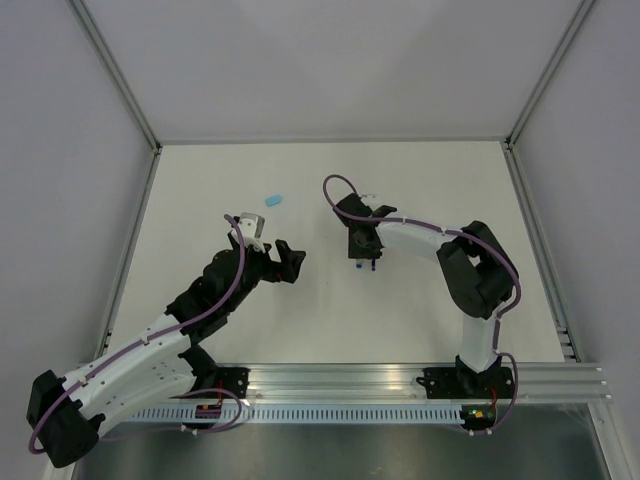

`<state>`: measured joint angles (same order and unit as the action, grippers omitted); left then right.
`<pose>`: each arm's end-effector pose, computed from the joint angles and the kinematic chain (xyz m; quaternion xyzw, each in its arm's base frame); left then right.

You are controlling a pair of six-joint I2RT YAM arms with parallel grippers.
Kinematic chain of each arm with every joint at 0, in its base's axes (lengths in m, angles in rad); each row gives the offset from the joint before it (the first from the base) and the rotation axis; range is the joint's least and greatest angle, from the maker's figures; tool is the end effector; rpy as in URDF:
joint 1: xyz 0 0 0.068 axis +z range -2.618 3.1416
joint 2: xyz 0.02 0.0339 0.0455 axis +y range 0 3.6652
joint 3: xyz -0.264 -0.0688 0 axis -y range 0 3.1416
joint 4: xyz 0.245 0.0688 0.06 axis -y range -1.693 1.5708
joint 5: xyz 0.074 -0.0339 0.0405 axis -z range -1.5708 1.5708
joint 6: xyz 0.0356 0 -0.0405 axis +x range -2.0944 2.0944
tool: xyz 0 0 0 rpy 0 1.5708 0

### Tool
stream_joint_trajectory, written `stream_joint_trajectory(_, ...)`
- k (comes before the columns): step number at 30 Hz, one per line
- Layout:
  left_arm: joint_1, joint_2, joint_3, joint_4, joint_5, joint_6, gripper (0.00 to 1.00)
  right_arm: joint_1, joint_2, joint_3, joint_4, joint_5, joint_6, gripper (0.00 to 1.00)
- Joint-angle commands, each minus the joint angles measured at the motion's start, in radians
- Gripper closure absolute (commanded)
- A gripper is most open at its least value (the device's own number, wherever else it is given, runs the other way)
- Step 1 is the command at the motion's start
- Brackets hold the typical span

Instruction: Insert the pens into the pen caps

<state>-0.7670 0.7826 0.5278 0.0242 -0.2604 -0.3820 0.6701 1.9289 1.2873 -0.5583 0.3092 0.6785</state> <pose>0.1436 -0.1256 0.2712 0.0695 0.7782 -0.2492 0.5722 0.3076 0.2299 0.1616 0.0325 0.9710 -0.0045 0.2368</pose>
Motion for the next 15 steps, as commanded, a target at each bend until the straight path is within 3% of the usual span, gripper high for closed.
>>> stream_joint_trajectory(1,0.001,-0.003,0.005,0.025,-0.030,0.028,0.00,-0.015,-0.128,0.020,-0.061,0.013,-0.037,0.58)
stream_joint_trajectory(9,0.001,-0.009,-0.011,0.052,0.004,0.009,0.00,-0.164,-0.243,0.127,-0.133,-0.039,-0.164,0.48)
stream_joint_trajectory(15,0.000,-0.026,-0.032,0.072,-0.016,0.009,0.00,-0.395,-0.235,0.257,-0.233,0.003,-0.189,0.48)
